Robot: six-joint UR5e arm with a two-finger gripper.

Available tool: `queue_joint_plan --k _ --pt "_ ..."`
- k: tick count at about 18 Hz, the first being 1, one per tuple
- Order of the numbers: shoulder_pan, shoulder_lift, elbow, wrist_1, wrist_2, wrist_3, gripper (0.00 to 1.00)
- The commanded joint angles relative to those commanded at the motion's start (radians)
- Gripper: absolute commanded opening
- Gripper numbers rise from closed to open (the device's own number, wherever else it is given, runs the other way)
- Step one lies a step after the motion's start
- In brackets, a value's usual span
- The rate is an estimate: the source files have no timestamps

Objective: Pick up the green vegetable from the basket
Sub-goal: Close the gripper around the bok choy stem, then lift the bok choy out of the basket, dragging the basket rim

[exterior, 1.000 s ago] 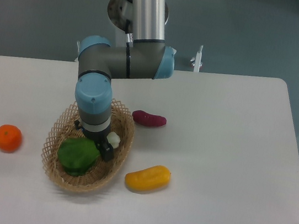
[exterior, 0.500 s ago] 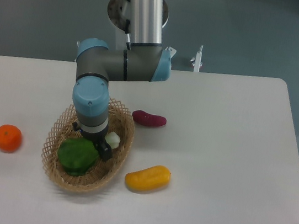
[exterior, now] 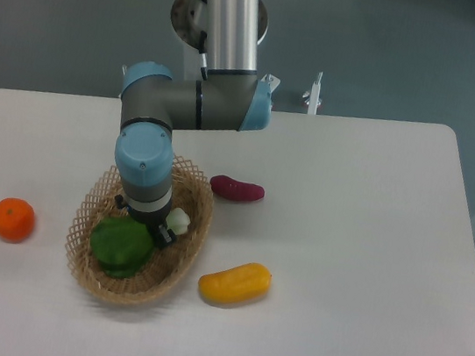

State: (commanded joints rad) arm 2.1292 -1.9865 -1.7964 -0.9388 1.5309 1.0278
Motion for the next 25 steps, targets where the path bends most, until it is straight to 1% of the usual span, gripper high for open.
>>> queue_joint_plan --k 3,6,9,10,13,15,17,18,22,25 --pt "0.021 0.018 0.020 -0.008 -0.003 0.003 0.48" --pt "0.032 0.023 0.041 -0.014 -0.011 0.002 0.48" --pt "0.049 0.044 0.049 -0.017 -0.026 0.000 0.48" --pt "0.061 0.052 0.048 -0.018 -0.026 0.002 0.48" --pt "0.097 0.069 0.061 -0.049 -0.025 0.003 0.48" --pt "0.153 0.084 0.074 -0.060 -0.026 0.005 0.48" --pt "0.173 0.084 0.109 -0.078 -0.029 0.012 0.48" --pt "0.187 0.078 0.138 -0.096 -0.028 0.015 0.48" --pt "0.219 0.032 0.259 -0.182 -0.025 0.018 0.48" --pt "0.238 -0.003 0.339 -0.219 -0.018 0.049 0.48"
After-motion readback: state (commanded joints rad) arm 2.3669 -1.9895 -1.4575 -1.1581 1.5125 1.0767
